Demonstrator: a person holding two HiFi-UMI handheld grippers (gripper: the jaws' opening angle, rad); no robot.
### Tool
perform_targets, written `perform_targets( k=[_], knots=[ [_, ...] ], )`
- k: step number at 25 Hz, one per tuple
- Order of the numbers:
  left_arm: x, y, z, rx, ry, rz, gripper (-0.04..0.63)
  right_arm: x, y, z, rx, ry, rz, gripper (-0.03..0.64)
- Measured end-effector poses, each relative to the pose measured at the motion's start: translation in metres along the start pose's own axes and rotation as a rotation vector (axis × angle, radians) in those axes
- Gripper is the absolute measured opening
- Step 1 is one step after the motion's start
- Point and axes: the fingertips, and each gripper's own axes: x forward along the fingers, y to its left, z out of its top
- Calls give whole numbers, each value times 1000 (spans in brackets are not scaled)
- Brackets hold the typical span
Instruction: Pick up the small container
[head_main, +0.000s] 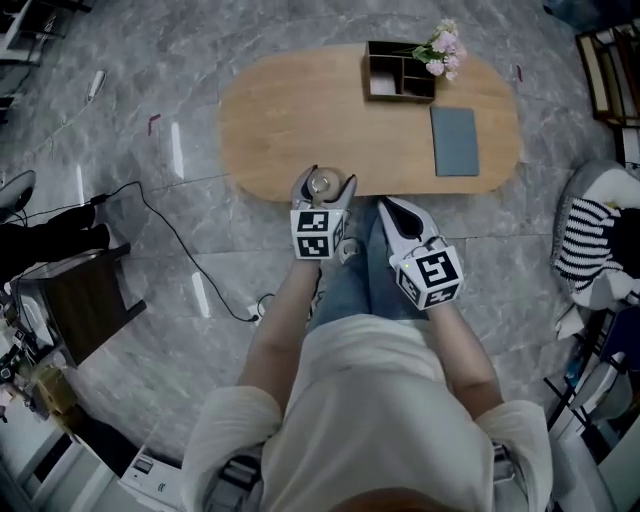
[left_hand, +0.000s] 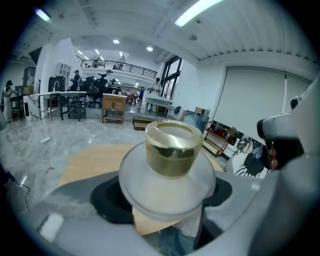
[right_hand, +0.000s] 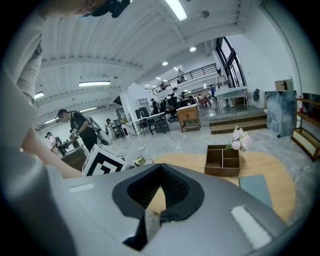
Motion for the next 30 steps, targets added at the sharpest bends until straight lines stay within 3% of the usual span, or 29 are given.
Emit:
perform_targets(
  k=[12,20,30],
  knots=[
    [-105,-33,16,19,-59,-44,357,-58,39,26,-44,-80,-34,-2],
    [-161,-38,18,10,-83,-58,357,-72,61,24,-84,-76,-23,-2],
    [-211,-31,32,-45,-128,-31,356,-85,78,41,-107,-107,20,-2]
  ],
)
